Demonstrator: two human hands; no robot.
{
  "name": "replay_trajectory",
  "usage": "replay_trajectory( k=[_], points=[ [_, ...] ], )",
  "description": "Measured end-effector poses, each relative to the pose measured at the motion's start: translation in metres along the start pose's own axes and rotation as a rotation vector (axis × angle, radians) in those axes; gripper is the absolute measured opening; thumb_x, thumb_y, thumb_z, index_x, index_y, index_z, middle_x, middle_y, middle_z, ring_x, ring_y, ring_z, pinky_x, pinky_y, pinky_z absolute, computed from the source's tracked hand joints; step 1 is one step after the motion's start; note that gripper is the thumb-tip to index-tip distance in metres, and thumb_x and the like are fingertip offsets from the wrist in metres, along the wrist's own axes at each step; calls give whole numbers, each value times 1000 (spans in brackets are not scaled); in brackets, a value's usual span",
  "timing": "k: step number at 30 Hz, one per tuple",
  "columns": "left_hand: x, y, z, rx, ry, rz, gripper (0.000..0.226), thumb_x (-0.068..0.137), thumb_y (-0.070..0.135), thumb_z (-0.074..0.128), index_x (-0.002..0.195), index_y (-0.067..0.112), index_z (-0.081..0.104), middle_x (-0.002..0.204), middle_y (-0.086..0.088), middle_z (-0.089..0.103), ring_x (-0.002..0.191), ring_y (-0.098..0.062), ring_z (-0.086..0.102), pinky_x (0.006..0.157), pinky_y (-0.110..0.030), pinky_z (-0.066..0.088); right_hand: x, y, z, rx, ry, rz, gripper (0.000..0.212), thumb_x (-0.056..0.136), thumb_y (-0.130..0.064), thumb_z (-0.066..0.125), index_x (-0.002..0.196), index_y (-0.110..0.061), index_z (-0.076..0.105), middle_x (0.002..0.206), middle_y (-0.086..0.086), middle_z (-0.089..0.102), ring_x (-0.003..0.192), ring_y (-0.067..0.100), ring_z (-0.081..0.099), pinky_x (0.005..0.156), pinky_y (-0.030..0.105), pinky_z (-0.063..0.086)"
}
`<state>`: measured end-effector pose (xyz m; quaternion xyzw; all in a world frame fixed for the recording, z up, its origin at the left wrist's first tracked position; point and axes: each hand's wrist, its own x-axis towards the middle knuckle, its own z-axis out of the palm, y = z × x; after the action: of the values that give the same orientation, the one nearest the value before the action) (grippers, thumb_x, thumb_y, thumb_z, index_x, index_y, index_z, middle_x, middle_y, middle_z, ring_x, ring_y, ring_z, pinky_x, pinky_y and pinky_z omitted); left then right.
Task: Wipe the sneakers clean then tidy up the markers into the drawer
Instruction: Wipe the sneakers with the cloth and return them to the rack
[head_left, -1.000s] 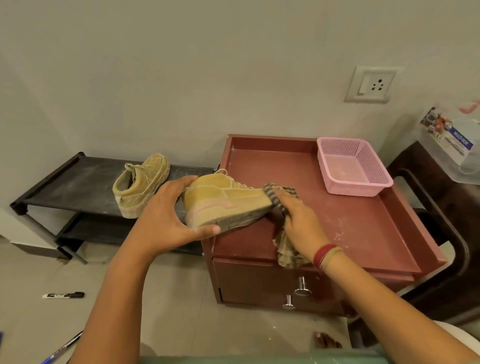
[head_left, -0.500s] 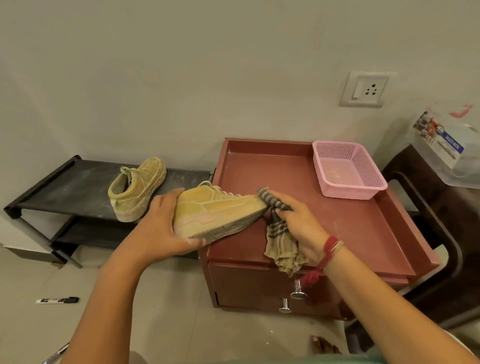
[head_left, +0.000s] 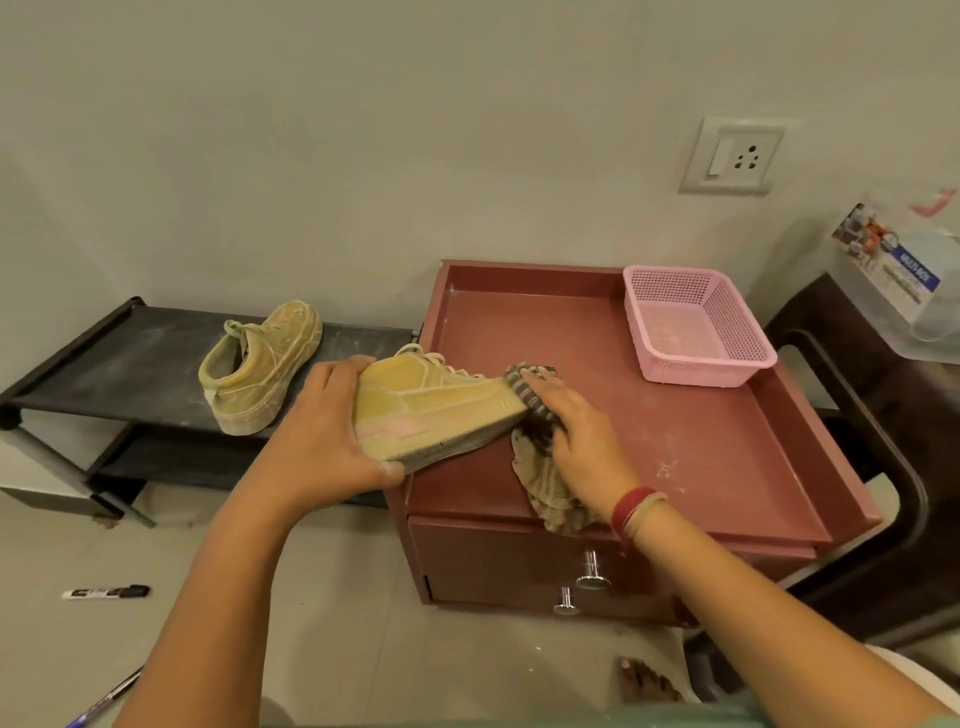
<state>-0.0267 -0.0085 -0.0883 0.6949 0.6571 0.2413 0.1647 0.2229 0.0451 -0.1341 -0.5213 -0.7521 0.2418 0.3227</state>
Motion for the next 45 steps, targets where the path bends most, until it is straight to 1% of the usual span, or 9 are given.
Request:
replay_trajectory(
  k=[4,10,15,19,22,26,39,43,45],
  points=[
    [2,-5,-7,-15,-22,20,106,50,42,83,139,28,28,127,11,31,111,-4,34,85,-24,33,-18,-3,-2,-62,-165,-178,74,80,15,36,137,-31,44,145,-18,27,136,-2,18,106,1,6],
    [2,-5,-10,13,-20,83,102,54,33,88,137,31,28,124,16,30,111,-2,33,86,-24,33,-9,10,-6,42,-50,-54,71,79,18,38,136,-25,45,143,-6,39,137,9,30,113,11,14],
    [6,-12,-15,-45,-72,29,109,41,55,74,137,36,28,126,17,29,115,-6,35,90,-27,34,-5,26,-6,178,-100,38,66,84,17,36,135,-23,47,141,-7,39,134,5,29,100,-1,19],
    [8,-15,-14,-69,-88,4,121,35,66,74,141,34,25,130,18,28,117,-6,32,94,-28,34,17,36,-35,468,144,283,56,90,12,35,131,-22,51,136,2,52,124,14,49,107,28,38],
    [10,-16,-11,-64,-100,7,120,37,67,72,142,35,22,132,19,25,119,-6,31,95,-28,33,-5,9,-34,375,162,84,62,80,2,36,131,-32,49,137,-4,52,108,3,54,101,26,40],
    [12,-15,-10,-130,-166,-6,113,48,51,77,141,36,16,136,16,21,119,-6,28,92,-24,29,-22,5,2,66,-117,-173,71,83,13,37,139,-30,41,149,-10,31,138,1,23,113,14,14],
    [15,-18,-9,-231,-206,-18,106,49,36,80,133,45,17,131,18,21,114,-1,29,78,-7,34,-14,23,8,92,21,26,68,89,8,36,141,-35,31,148,-11,30,140,6,24,117,27,19],
    [15,-20,-9,-249,-220,-22,104,52,32,81,133,45,17,131,18,21,112,1,30,78,-7,35,-33,18,15,-27,-27,-89,72,89,8,36,146,-33,24,154,-12,17,139,1,15,111,14,15],
    [16,-19,-10,-257,-220,-24,104,50,34,79,133,45,18,132,17,21,112,0,32,80,-8,34,-21,25,10,99,-18,49,66,91,7,35,145,-30,30,149,-7,32,129,5,39,102,4,27]
  ],
)
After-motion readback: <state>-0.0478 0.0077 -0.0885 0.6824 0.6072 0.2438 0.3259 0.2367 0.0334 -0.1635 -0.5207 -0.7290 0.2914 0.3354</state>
